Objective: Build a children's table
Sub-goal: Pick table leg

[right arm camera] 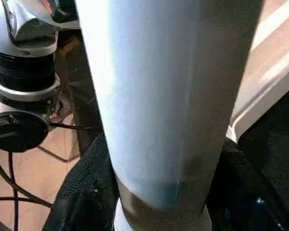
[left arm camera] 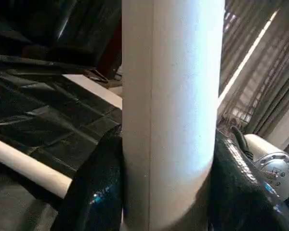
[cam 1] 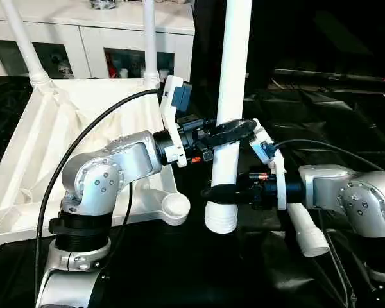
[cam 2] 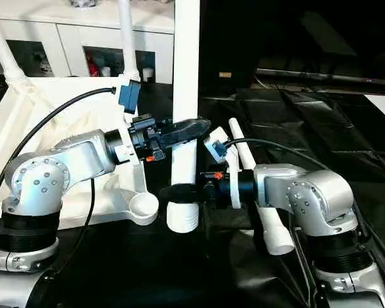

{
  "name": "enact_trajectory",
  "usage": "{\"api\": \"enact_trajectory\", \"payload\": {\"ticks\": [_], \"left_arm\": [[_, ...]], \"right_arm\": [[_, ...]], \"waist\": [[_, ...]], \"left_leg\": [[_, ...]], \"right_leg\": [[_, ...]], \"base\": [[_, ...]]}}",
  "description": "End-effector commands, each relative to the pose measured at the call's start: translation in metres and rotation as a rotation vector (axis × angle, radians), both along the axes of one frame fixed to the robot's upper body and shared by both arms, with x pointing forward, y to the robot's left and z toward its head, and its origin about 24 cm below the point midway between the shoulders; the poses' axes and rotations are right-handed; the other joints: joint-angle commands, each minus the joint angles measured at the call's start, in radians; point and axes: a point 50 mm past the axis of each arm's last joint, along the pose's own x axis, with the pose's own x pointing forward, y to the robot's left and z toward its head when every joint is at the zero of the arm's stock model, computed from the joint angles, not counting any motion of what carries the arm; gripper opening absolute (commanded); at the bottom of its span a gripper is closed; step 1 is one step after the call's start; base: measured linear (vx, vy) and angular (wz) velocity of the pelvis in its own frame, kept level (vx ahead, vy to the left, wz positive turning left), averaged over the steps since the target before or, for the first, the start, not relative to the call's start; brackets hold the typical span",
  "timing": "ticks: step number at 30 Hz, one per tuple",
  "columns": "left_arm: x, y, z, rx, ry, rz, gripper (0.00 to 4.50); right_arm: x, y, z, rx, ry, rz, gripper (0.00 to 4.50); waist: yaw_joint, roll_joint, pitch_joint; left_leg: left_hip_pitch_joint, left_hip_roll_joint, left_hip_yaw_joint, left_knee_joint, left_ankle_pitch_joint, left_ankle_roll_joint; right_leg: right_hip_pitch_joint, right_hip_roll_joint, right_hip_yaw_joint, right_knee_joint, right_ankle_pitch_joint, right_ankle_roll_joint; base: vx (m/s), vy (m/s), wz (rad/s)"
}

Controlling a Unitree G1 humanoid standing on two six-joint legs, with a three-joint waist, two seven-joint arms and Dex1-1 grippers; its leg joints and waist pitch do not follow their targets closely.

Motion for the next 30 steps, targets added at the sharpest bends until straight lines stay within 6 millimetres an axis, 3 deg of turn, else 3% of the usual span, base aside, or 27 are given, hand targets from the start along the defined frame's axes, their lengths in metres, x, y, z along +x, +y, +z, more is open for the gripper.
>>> {"api": "enact_trajectory", "payload": {"ticks": [1,5,7,9,10,13,15,16,17,20,21,24,25,27,28,30], "left_arm": [[0.001,0.0,0.008,-0.051,-0.024,0.009,2.73],[0.006,0.004,0.01,-0.097,-0.071,0.091,3.03],[0.015,0.017,0.016,-0.261,-0.081,0.227,3.04],[0.018,0.025,0.017,-0.32,-0.078,0.282,3.04],[0.017,0.027,0.017,-0.329,-0.078,0.284,3.04],[0.013,0.03,0.016,-0.334,-0.08,0.273,3.04],[0.01,0.033,0.014,-0.337,-0.077,0.27,3.04],[0.009,0.04,0.009,-0.253,-0.108,0.294,3.04],[0.01,0.043,0.007,-0.202,-0.131,0.308,3.04],[0.013,0.065,-0.014,0.192,-0.286,0.353,3.04],[0.014,0.066,-0.015,0.202,-0.29,0.354,3.04],[0.009,0.08,-0.03,0.394,-0.353,0.302,3.04],[0.002,0.091,-0.044,0.534,-0.39,0.21,3.04],[-0.003,0.098,-0.053,0.627,-0.406,0.154,3.04],[-0.006,0.106,-0.061,0.714,-0.425,0.098,3.04],[-0.01,0.11,-0.068,0.759,-0.413,0.054,3.04]], "right_arm": [[0.001,-0.002,-0.002,-0.001,-0.007,-0.032,1.93],[0.002,-0.002,-0.002,0.01,-0.019,-0.051,1.93],[0.007,-0.001,0.0,0.055,-0.057,-0.123,1.93],[0.012,-0.002,0.002,0.082,-0.076,-0.175,1.93],[0.013,-0.002,0.002,0.091,-0.085,-0.194,1.93],[0.017,-0.001,0.004,0.115,-0.109,-0.249,1.93],[0.021,-0.002,0.005,0.127,-0.134,-0.311,1.93],[0.03,-0.003,0.004,0.091,-0.201,-0.424,1.93],[0.032,-0.003,0.003,0.076,-0.217,-0.451,1.93],[0.037,-0.004,-0.004,-0.003,-0.35,-0.552,1.91],[0.037,-0.004,-0.004,-0.005,-0.351,-0.552,1.91],[0.036,-0.005,-0.012,-0.024,-0.333,-0.575,1.91],[0.035,-0.006,-0.017,-0.022,-0.309,-0.591,1.91],[0.035,-0.007,-0.02,-0.029,-0.309,-0.596,1.91],[0.035,-0.008,-0.024,-0.042,-0.316,-0.604,1.91],[0.035,-0.008,-0.027,-0.051,-0.321,-0.612,1.91]], "waist": [[0.006,-0.003,-0.07],[0.006,-0.001,-0.07],[0.006,0.002,-0.07],[0.004,-0.004,-0.07],[0.005,0.002,-0.071],[0.001,0.004,-0.071],[0.001,0.011,-0.071],[0.001,0.02,-0.071],[-0.003,0.019,-0.071],[-0.004,0.021,-0.07],[-0.007,0.023,-0.069],[-0.009,0.023,-0.069],[-0.01,0.027,-0.07],[-0.01,0.028,-0.068],[-0.007,0.023,-0.067],[-0.012,0.028,-0.067]], "left_leg": [[0.026,0.012,0.013,-0.066,-0.184,-0.051],[0.025,0.012,0.012,-0.067,-0.192,-0.049],[0.023,0.013,0.011,-0.068,-0.196,-0.052],[0.022,0.012,0.012,-0.068,-0.21,-0.053],[0.024,0.011,0.01,-0.068,-0.207,-0.053],[0.024,0.011,0.011,-0.069,-0.206,-0.054],[0.027,0.011,0.01,-0.07,-0.209,-0.06],[0.028,0.012,0.008,-0.071,-0.215,-0.065],[0.029,0.012,0.009,-0.072,-0.225,-0.076],[0.031,0.012,0.006,-0.078,-0.248,-0.082],[0.032,0.012,0.006,-0.079,-0.258,-0.089],[0.034,0.013,0.006,-0.08,-0.255,-0.095],[0.035,0.013,0.007,-0.08,-0.258,-0.094],[0.033,0.011,0.005,-0.083,-0.276,-0.084],[0.034,0.012,0.006,-0.083,-0.279,-0.083],[0.037,0.014,0.007,-0.085,-0.289,-0.093]], "right_leg": [[0.042,-0.02,0.008,-0.065,-0.167,-0.174],[0.044,-0.019,0.008,-0.067,-0.162,-0.17],[0.043,-0.022,0.008,-0.069,-0.163,-0.169],[0.044,-0.023,0.007,-0.071,-0.172,-0.175],[0.043,-0.022,0.008,-0.067,-0.174,-0.168],[0.039,-0.018,0.007,-0.068,-0.17,-0.161],[0.038,-0.017,0.007,-0.067,-0.166,-0.159],[0.037,-0.017,0.006,-0.066,-0.166,-0.158],[0.032,-0.017,0.006,-0.066,-0.175,-0.151],[0.031,-0.015,0.006,-0.073,-0.224,-0.099],[0.029,-0.013,0.007,-0.071,-0.231,-0.081],[0.03,-0.012,0.007,-0.063,-0.18,-0.109],[0.028,-0.012,0.008,-0.059,-0.165,-0.123],[0.027,-0.013,0.009,-0.062,-0.194,-0.119],[0.025,-0.015,0.009,-0.065,-0.205,-0.116],[0.022,-0.015,0.011,-0.06,-0.202,-0.125]], "base": [[0.0,0.0,0.0],[0.0,0.0,0.0],[0.0,0.0,0.0],[0.0,0.0,0.0],[0.0,0.0,0.0],[0.0,0.0,0.0],[0.0,0.0,0.0],[0.0,0.0,0.0],[0.0,0.0,0.0],[0.0,0.0,0.0],[0.0,0.0,0.0],[0.0,0.0,0.0],[0.0,0.0,0.0],[0.0,0.0,0.0],[0.0,0.0,0.0],[0.0,0.0,0.0]]}}
